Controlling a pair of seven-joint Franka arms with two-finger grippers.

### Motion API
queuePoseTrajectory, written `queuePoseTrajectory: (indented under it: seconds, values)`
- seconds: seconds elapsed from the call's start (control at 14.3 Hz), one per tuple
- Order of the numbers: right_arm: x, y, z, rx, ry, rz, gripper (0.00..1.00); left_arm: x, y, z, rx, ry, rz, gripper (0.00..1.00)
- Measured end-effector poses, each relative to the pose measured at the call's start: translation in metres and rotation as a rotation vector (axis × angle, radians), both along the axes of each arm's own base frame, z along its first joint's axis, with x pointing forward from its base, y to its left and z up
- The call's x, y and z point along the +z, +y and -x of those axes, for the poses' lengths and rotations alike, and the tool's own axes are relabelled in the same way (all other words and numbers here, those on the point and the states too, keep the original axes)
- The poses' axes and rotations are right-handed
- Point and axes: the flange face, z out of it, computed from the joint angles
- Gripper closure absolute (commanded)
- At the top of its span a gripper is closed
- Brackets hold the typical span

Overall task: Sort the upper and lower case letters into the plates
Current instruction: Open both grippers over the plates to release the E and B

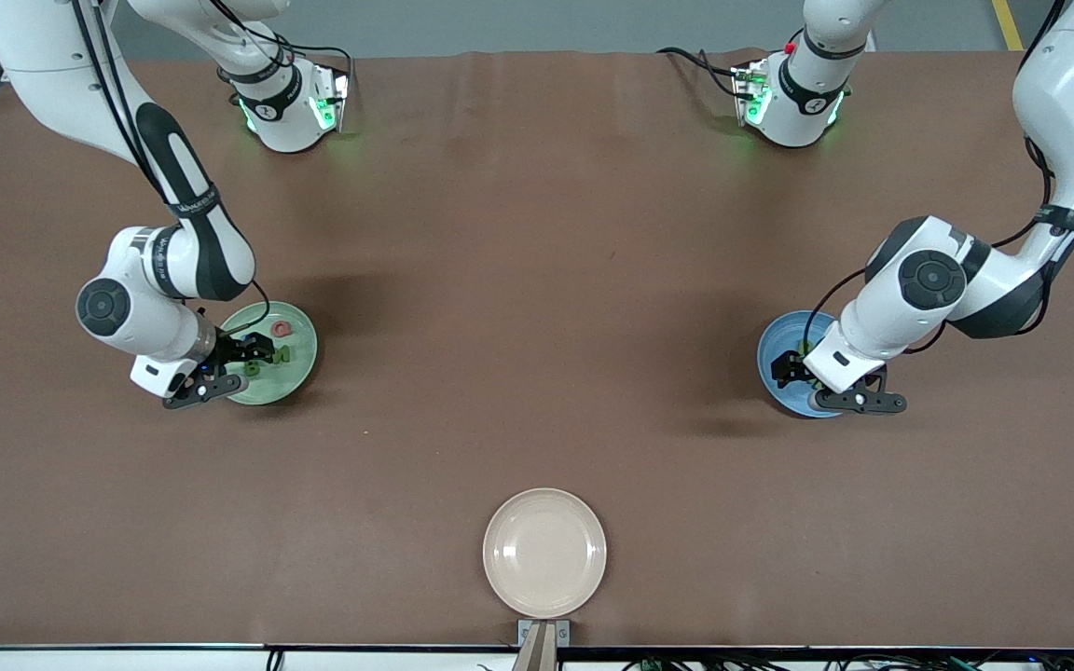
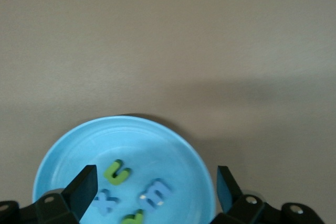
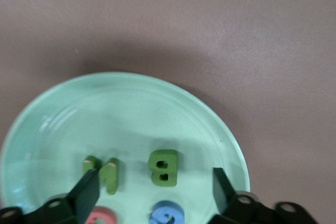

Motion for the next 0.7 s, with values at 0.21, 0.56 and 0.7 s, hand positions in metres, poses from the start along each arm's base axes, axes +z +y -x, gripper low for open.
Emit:
queuePoseTrajectory:
  seconds: [0.21, 0.56, 0.7]
  values:
    - [0.048, 0.015, -0.019, -0.124, 0.013, 0.004, 0.0, 0.01, -0.013, -0.001, 0.003, 0.043, -0.025, 0.0]
    - [0.134, 0.008, -0.039, -0.195, 0.077, 0.025, 0.0, 0.049, -0.006, -0.017, 0.009, 0.15, -0.006, 0.01]
    - [0.174, -0.006, -0.044, -0.258, 0.111, 0.037, 0.0, 0.062, -0.006, -0.022, 0.01, 0.179, 0.011, 0.01]
